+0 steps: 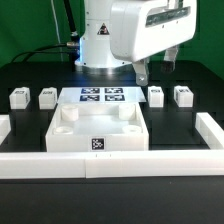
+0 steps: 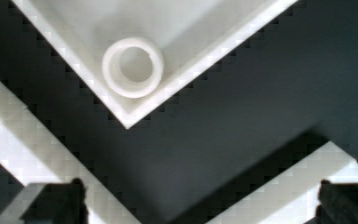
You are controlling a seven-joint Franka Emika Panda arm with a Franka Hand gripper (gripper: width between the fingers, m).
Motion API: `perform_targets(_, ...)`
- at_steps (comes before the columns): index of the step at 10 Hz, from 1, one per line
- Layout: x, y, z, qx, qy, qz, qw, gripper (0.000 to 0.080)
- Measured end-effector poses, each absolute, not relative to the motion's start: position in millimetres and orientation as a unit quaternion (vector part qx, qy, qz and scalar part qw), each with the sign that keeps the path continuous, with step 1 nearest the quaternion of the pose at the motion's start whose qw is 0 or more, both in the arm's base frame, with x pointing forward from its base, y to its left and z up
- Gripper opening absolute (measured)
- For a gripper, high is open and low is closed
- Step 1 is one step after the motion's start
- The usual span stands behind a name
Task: Assemble square table
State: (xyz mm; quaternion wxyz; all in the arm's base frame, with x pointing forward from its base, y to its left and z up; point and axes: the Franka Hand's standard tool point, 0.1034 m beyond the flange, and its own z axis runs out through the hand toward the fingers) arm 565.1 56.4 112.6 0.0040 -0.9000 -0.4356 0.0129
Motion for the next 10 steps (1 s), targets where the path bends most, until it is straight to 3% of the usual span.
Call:
perform_targets(2,561,53,111.9,-0.893,-0.449,0.014,0.007,0.0650)
perform_targets(4,527,37,106.9,-0.866,-0.499,0.018,0.011,0.0650)
perform_targets(7,471,10,76.0,-0.773,-0.634,0.007,0.012,0.0650)
perform_targets(9,460,-8,58.1,-0.723,-0.691,0.000,0.010,0.0650)
perform_targets(10,461,-7,60.0,-0.711,-0.703,0.001,0.007,0.0650)
